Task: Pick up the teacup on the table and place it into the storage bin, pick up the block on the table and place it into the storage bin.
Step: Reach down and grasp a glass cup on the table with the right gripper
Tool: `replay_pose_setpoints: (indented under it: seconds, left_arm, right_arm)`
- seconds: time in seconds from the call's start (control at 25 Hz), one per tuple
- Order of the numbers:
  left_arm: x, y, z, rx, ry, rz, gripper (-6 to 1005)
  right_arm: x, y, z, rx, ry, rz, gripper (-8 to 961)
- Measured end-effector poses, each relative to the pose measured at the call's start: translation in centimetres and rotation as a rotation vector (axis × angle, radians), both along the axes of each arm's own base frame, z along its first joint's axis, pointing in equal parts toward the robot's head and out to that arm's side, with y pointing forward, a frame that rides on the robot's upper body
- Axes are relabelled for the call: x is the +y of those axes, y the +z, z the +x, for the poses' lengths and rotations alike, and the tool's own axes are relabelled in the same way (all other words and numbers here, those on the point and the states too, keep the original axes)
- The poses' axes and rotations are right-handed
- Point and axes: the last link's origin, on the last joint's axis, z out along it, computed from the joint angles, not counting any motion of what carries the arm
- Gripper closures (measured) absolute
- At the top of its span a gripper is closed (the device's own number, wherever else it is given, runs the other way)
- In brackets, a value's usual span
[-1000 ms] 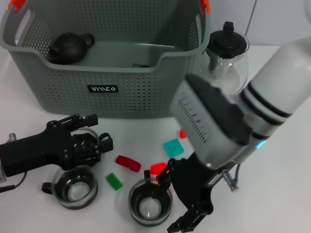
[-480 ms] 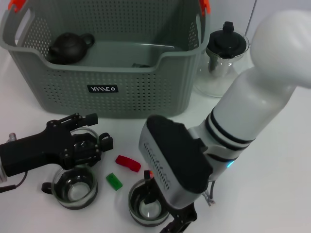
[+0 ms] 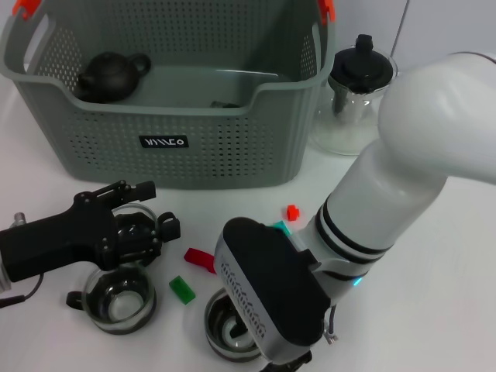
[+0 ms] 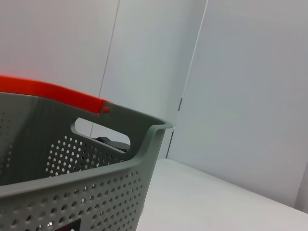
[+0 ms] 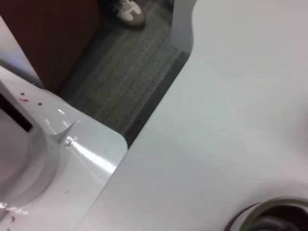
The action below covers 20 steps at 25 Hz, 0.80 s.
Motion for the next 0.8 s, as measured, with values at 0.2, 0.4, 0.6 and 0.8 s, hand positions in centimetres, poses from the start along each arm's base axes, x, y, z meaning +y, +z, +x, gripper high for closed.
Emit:
replay_pose_setpoints:
  seconds: [0.2,0.4,0.6,0.8]
  left_arm:
    - [0.02,-0.05,-0.13,0.004,0.008,0.003,156]
    - [0.06,-0.09,-0.15,0.006,0.011,0.005,155]
    - [0.07,-0.1,-0.14,0.005,0.011,0.005,155]
    - [0.07,-0.1,-0.15,0.005,0.011,0.005,156]
  right_arm:
    - [0.0,-0.09,0.58,-0.042,0.024,0.01,343]
    - [-0.22,-0.02,0.44,-0.044,0.034,0.006,469]
    - [-0.37,0.26,0.3,-0.039,0.038,0.001,577]
    - [-0.5,0.46,0.26,-0.048,0.025,-0.005,849]
